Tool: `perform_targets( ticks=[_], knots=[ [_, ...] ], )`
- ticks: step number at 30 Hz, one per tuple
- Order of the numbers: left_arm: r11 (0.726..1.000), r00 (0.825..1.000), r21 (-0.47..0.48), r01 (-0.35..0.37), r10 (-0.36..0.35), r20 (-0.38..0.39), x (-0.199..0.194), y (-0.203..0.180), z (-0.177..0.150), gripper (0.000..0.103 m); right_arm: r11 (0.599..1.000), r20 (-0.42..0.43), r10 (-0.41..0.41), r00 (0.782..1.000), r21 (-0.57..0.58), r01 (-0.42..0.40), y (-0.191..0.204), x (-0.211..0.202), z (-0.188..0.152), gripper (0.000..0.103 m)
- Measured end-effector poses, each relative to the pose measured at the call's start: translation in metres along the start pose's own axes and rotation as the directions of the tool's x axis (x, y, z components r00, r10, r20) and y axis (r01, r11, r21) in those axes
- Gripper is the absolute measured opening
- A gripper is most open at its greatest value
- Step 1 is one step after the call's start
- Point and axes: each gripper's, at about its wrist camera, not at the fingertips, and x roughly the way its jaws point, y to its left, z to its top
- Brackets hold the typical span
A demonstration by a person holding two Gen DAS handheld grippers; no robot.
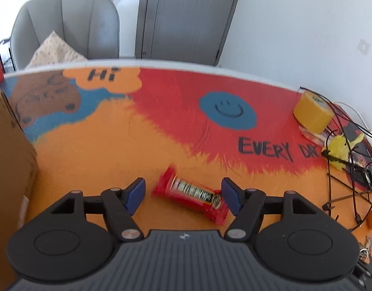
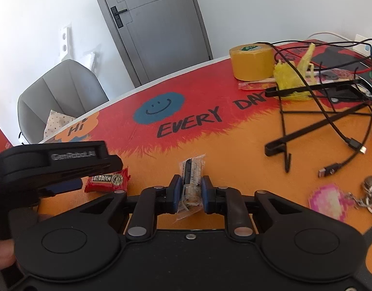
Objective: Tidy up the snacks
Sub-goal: 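Grasp the red candy bar with the left tool while the right tool grasps the clear-wrapped candy, then carry the red candy bar and clear-wrapped candy over the box and open both tools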
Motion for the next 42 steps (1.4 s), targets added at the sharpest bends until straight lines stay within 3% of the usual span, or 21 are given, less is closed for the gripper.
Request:
perform_targets(
  ticks=[8,18,21,23,25,26,42],
  knots=[
    [0.998,0.999,0.038,-0.044,0.044,0.005,-0.005,-0.002,-0.009,0.072,1.000,0.020,0.001,1.000,0.023,-0.001,-0.013,-0.017,-0.012,0.020],
    [0.999,0.998,-0.008,-0.036,0.036,0.041,-0.004,-0.001,0.003,0.072,0.999,0.032,0.003,0.999,0.041,-0.005,-0.013,-0.030,-0.023,0.020],
    [0.999,0.999,-0.005,-0.038,0.038,0.033,0.002,0.000,0.001,0.067,0.999,0.039,-0.009,0.999,0.049,0.007,-0.014,-0.033,-0.026,0.020],
    [0.998,0.997,0.019,-0.064,0.063,0.052,0.002,-0.002,-0.002,0.058,0.998,0.044,-0.019,0.999,0.057,0.017,-0.015,-0.034,-0.027,0.020],
    [0.996,0.995,0.026,-0.080,0.078,0.061,0.000,0.000,-0.004,0.025,0.998,0.047,-0.023,0.999,0.067,0.020,-0.016,-0.036,-0.027,0.020],
    [0.996,0.995,0.026,-0.081,0.079,0.058,0.000,0.002,-0.003,0.019,0.997,0.048,-0.026,0.999,0.069,0.022,-0.016,-0.036,-0.027,0.020],
    [0.999,0.997,0.043,0.011,-0.015,0.073,-0.044,0.030,-0.013,0.018,0.994,0.085,-0.034,0.996,0.103,0.026,0.000,-0.051,-0.029,0.020]
  ],
)
